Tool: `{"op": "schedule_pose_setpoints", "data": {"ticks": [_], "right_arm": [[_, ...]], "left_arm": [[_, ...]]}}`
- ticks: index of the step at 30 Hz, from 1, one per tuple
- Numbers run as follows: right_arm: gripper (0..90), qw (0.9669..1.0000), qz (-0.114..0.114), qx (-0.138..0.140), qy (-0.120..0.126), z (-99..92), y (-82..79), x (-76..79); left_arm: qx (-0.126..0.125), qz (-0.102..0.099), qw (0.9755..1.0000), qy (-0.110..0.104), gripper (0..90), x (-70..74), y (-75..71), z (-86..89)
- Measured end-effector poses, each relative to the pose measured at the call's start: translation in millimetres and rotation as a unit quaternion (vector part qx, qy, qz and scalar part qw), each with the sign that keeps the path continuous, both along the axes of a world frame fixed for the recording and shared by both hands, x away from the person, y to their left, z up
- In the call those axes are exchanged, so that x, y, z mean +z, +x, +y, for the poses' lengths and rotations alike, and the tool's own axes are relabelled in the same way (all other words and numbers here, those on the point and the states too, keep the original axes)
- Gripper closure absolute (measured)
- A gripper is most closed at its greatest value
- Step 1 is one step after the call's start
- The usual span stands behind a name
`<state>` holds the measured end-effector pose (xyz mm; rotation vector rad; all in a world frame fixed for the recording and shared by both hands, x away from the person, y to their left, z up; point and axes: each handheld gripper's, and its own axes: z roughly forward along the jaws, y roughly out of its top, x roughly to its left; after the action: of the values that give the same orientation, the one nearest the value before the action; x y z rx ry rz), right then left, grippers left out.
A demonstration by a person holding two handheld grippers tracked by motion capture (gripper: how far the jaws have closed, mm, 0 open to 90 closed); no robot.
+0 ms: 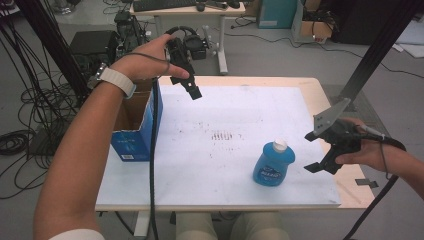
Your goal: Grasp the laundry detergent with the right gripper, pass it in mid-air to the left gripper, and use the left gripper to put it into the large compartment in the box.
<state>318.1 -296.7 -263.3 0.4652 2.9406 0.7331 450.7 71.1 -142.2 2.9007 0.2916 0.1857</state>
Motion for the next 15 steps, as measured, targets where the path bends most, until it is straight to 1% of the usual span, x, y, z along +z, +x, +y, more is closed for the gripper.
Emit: {"op": "schedule_pose_setpoints", "data": {"ticks": [5, 9, 11, 12, 13, 14, 15], "right_arm": [[4.9, 1.0, -0.002, -0.002, 0.005, -1.1, 1.1, -5.8], [4.9, 0.9999, -0.002, -0.002, 0.016, -2.6, 2.0, -12.2], [4.9, 0.9993, -0.018, 0.017, 0.026, -2.8, 5.8, -16.6], [4.9, 0.9995, -0.015, 0.012, 0.026, -2.9, 5.2, -17.7], [4.9, 0.9998, -0.002, -0.004, 0.02, -3.0, 2.6, -18.1], [4.9, 0.9993, -0.018, 0.015, 0.028, -2.9, 6.1, -20.8], [4.9, 0.9993, -0.02, 0.015, 0.029, -2.8, 6.4, -22.2]], "left_arm": [[0.002, 0.001, 1.0, 0.001, 11.9, 0.1, -0.2, 0.1], [0.002, 0.0, 1.0, 0.0, 12.0, -0.2, -0.3, 1.2], [0.003, 0.0, 1.0, 0.0, 12.1, -0.2, -0.5, 1.6], [0.002, 0.0, 1.0, 0.0, 12.1, -0.4, -0.6, 1.7], [0.003, -0.001, 1.0, 0.0, 12.1, -0.5, -0.6, 1.8], [0.003, 0.0, 1.0, 0.0, 12.1, -0.8, -0.7, 2.0], [0.003, 0.0, 1.0, 0.0, 12.1, -1.0, -0.7, 2.0]]}}
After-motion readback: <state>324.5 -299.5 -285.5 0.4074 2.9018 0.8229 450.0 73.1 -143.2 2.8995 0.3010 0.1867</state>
